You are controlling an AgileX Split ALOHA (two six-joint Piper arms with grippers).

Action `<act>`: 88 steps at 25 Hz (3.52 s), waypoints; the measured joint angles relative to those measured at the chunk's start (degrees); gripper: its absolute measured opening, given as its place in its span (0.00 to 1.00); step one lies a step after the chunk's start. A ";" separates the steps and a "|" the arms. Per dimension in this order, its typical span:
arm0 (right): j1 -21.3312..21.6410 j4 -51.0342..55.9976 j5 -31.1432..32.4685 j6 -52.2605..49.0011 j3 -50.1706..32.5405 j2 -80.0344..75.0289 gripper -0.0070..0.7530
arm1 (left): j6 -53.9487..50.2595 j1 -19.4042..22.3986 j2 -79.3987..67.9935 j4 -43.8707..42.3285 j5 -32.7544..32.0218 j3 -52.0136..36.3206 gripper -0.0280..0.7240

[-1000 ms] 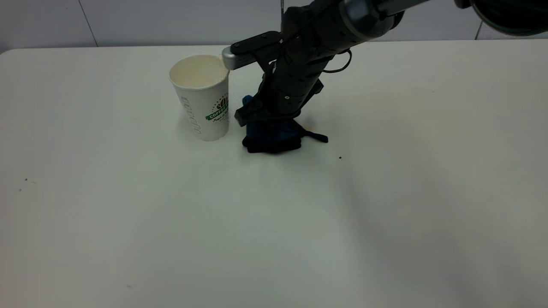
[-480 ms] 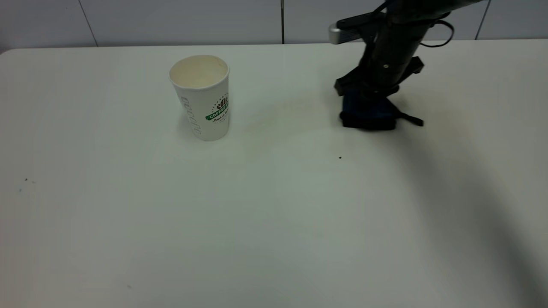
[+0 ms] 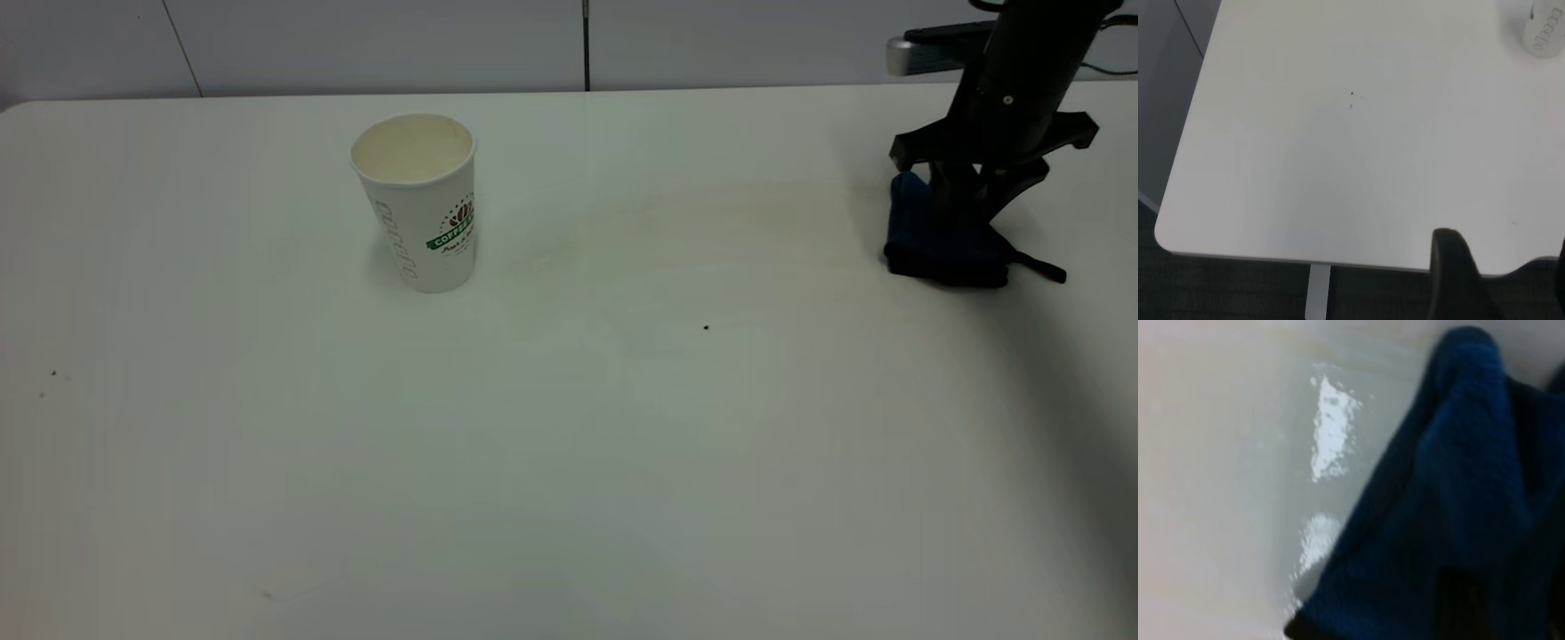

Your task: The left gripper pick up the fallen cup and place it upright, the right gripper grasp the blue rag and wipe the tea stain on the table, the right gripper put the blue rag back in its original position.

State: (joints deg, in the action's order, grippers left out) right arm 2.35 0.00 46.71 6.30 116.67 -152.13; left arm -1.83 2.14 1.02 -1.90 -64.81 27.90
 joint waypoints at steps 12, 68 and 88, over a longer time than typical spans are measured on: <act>-0.18 0.46 20.50 2.43 3.09 13.33 0.97 | 0.00 0.00 0.00 0.00 0.00 0.00 0.57; -3.80 1.15 16.70 -5.79 -89.86 136.39 0.86 | 0.00 0.00 0.00 0.00 0.00 0.00 0.57; -3.51 0.99 16.75 -5.81 -89.86 147.86 0.32 | 0.00 0.00 0.00 0.00 0.00 0.00 0.57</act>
State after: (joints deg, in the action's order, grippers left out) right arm -1.16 0.99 63.46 0.48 26.81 -4.27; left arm -1.83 2.14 1.02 -1.90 -64.81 27.90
